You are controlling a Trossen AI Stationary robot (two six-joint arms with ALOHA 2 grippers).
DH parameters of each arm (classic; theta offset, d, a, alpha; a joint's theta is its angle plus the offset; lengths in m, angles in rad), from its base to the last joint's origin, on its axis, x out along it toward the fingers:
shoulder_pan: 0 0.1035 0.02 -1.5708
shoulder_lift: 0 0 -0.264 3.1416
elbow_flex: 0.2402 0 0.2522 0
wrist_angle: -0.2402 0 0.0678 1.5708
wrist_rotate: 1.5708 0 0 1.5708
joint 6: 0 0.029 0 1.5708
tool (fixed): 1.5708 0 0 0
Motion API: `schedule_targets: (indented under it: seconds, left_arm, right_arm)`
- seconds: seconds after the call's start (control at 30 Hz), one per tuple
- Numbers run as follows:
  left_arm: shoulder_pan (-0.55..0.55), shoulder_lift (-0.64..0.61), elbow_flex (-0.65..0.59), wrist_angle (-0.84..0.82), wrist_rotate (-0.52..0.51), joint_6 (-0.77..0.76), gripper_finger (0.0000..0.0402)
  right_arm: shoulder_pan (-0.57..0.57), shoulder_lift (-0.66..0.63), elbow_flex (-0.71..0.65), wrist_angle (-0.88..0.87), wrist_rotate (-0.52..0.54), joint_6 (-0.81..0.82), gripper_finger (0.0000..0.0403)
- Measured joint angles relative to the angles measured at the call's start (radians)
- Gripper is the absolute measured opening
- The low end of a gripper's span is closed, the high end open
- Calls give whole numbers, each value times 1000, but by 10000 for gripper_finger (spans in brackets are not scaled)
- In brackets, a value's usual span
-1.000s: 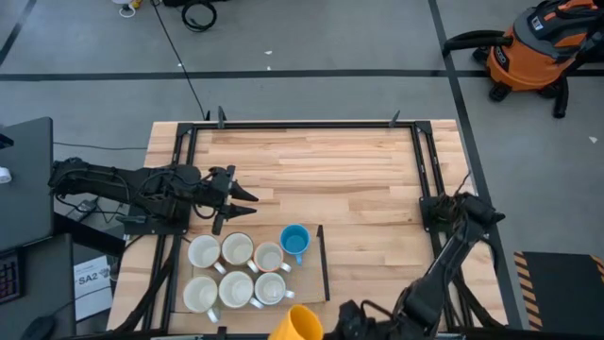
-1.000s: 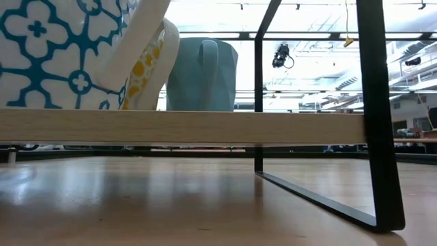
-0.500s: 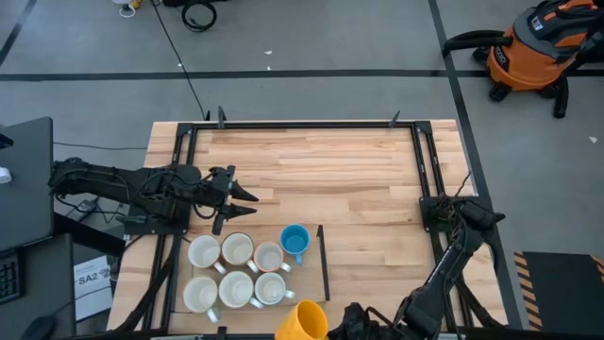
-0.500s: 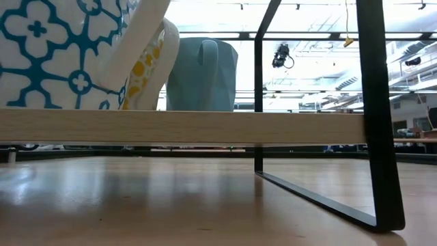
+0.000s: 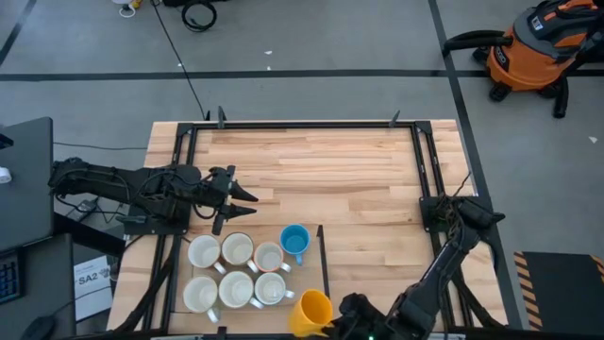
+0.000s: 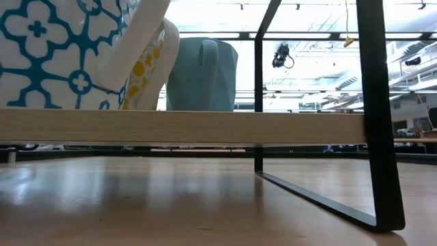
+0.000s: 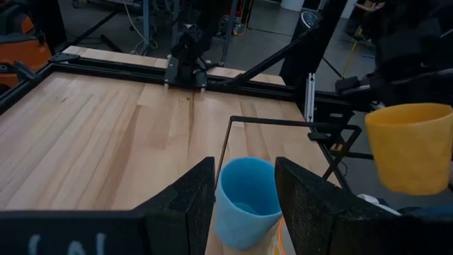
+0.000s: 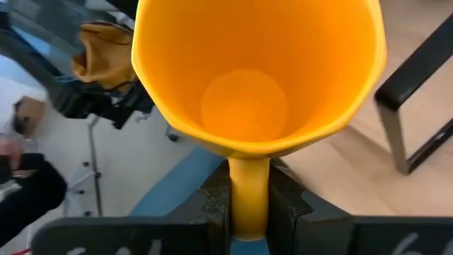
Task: Place coffee mugs
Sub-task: Put the yellow mug on the shelf
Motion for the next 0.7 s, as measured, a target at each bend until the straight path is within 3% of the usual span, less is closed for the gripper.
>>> schedule_targets:
  seconds: [0.37,0.7]
  left_arm:
    - [0,0,0,0,0,0,156]
    - [0,0,0,0,0,0,156]
  right_arm:
    - [-50,0,0,-92,-107,-1,57]
    - [-67,0,1,-157,-111,-2,57]
